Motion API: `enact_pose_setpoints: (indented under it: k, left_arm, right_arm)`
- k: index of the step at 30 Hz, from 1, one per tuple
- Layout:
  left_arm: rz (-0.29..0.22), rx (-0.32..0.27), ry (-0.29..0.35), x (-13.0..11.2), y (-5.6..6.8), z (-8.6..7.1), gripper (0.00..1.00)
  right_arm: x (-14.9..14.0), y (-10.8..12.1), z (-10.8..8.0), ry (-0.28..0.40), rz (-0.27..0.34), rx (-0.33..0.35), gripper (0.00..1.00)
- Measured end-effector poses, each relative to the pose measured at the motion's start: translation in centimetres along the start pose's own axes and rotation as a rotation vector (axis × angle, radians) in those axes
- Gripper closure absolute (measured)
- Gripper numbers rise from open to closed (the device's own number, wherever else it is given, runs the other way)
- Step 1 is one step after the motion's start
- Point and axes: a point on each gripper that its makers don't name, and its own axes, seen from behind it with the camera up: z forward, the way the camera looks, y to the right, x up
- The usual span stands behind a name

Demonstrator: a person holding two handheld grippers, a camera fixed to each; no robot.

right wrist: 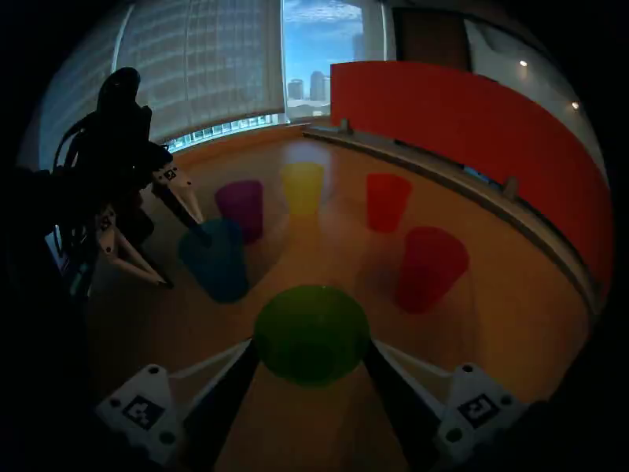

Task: Pour water

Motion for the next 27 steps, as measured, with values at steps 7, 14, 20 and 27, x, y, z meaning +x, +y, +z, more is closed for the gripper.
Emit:
enact_pose_setpoints:
  k: [7, 14, 20, 27]
  left_arm:
    - [-0.021, 0.020, 0.010, -0.2, -0.3, -1.1, 0.07]
    - [-0.048, 0.058, 0.034, -0.4, -0.9, -2.9, 0.07]
    - [-0.062, 0.113, 0.063, -0.6, -1.6, -5.0, 0.07]
    - [-0.083, 0.194, 0.105, -0.9, -2.9, -7.4, 0.07]
  right_arm:
    - [-0.5, 0.0, -1.3, 0.006, 0.037, -0.019, 0.00]
    - [-0.8, 0.2, -3.7, 0.033, 0.036, -0.069, 0.01]
    - [-1.2, -0.2, -5.8, 0.061, 0.055, -0.109, 0.00]
    - [-1.9, 0.1, -8.0, 0.106, 0.094, -0.178, 0.00]
